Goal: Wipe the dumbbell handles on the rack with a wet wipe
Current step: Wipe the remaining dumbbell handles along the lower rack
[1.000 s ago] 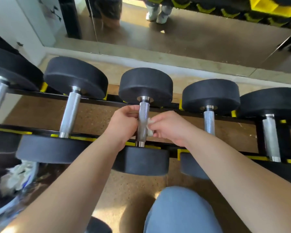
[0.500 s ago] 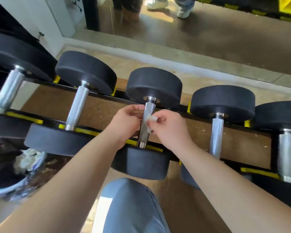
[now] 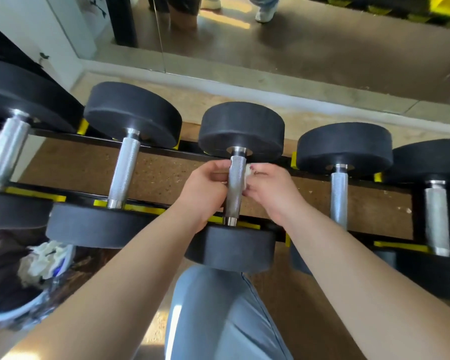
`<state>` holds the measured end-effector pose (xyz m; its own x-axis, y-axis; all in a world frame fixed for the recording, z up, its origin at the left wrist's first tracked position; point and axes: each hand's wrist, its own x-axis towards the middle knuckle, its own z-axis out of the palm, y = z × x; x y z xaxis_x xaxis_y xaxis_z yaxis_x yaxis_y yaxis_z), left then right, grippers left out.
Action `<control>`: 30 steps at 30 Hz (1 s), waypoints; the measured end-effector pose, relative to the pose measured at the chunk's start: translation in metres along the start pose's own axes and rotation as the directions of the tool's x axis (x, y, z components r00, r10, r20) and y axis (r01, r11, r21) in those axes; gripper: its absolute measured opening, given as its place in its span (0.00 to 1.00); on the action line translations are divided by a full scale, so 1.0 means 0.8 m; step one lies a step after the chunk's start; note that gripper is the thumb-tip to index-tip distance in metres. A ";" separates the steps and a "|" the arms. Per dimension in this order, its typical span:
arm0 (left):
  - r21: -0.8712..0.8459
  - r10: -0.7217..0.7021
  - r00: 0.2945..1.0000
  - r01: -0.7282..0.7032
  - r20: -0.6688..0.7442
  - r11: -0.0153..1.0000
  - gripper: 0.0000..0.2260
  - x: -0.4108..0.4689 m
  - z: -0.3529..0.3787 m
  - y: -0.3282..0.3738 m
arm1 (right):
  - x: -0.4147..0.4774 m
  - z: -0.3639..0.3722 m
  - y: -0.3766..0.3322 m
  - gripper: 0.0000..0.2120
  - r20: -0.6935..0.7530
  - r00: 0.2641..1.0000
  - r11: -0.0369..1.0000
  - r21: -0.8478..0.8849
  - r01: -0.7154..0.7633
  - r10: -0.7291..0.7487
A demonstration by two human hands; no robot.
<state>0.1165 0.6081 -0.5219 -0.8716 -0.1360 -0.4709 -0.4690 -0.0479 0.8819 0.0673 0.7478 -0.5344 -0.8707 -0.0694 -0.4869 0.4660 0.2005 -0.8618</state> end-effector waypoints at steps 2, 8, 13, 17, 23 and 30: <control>-0.075 -0.056 0.998 0.056 -0.001 0.996 0.24 -0.001 -0.001 0.005 | 0.008 0.002 -0.010 0.13 -0.032 0.999 0.997 0.074 0.030 -0.027; -0.131 -0.151 0.982 0.136 -0.114 0.982 0.26 0.009 0.005 0.008 | -0.018 -0.012 0.009 0.13 0.344 0.873 0.901 -0.381 -0.207 0.346; -0.103 -0.115 0.988 0.104 -0.103 0.989 0.27 0.003 0.001 0.009 | 0.008 -0.001 -0.007 0.16 0.155 0.976 0.946 0.263 -0.190 0.153; -0.120 -0.129 0.989 0.120 -0.076 0.985 0.25 0.002 0.000 0.012 | 0.000 0.007 -0.006 0.09 -0.133 0.982 0.990 0.030 0.137 -0.132; -0.181 -0.148 0.986 0.133 -0.071 0.974 0.26 0.006 0.000 0.011 | -0.053 -0.011 0.005 0.03 0.243 0.921 0.634 -0.670 0.387 -0.305; -0.180 -0.140 0.988 0.127 -0.060 0.975 0.24 0.002 -0.001 0.011 | -0.006 0.000 -0.020 0.09 0.079 0.760 0.509 -0.697 0.505 -0.645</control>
<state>0.1110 0.6071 -0.5148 -0.7874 -0.1871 -0.5874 -0.5426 -0.2420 0.8044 0.0641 0.7451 -0.5187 -0.9499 -0.2597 0.1741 -0.3119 0.7486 -0.5851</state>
